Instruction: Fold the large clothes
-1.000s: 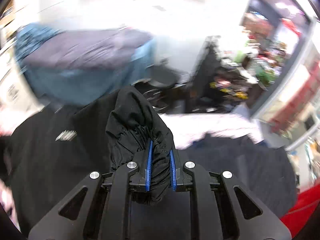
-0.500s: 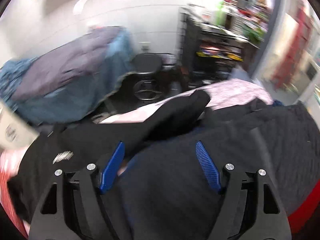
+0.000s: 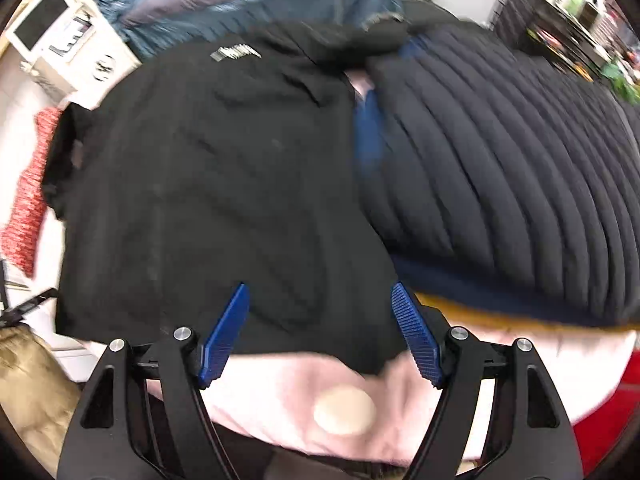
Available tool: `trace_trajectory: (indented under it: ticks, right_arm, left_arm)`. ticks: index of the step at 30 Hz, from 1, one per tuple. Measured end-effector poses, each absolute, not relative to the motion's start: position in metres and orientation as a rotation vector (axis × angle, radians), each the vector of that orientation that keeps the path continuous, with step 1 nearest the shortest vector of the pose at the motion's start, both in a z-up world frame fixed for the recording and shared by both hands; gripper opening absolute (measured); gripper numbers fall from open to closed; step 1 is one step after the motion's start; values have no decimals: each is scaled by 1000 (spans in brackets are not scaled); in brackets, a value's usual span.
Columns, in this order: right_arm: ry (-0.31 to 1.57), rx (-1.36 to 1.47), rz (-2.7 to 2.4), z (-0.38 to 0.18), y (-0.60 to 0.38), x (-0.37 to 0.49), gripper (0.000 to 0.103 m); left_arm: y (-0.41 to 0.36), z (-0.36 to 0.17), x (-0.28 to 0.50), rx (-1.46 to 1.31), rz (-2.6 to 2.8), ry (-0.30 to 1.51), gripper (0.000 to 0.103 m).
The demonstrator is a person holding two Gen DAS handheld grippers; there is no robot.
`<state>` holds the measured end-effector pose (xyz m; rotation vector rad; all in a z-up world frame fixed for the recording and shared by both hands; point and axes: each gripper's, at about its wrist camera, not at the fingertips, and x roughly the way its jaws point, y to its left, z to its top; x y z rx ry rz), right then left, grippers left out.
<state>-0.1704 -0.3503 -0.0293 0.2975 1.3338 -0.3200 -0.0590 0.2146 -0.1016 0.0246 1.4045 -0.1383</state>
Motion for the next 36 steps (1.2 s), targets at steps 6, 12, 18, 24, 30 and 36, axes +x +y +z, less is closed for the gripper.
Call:
trace_trajectory:
  ticks: [6,12,18,24,30,36]
  right_arm:
    - [1415,300,-381,-71,-360,-183,74]
    - [1481,385,-308,-102,-355,-173,11]
    - [1441,402,-254,-67,-346,-186,7]
    - [1487,452,-164,-32,-333,-211,6]
    - [1648,480,-141,-70,-310,-252,6]
    - [1712,629,-276,-128,-316,-273,6]
  left_arm:
    - [208,-120,-65,1,-212,1447,96]
    - [179,-151,-70,93,-272,1552,64]
    - [174,-117,-72,100,-359,1519,4]
    - [190,-71,-85,204,-446,1464,3]
    - [209,-89,-115,335,-423,1541,3]
    - [212,-134,-128,336,-363,1644,7]
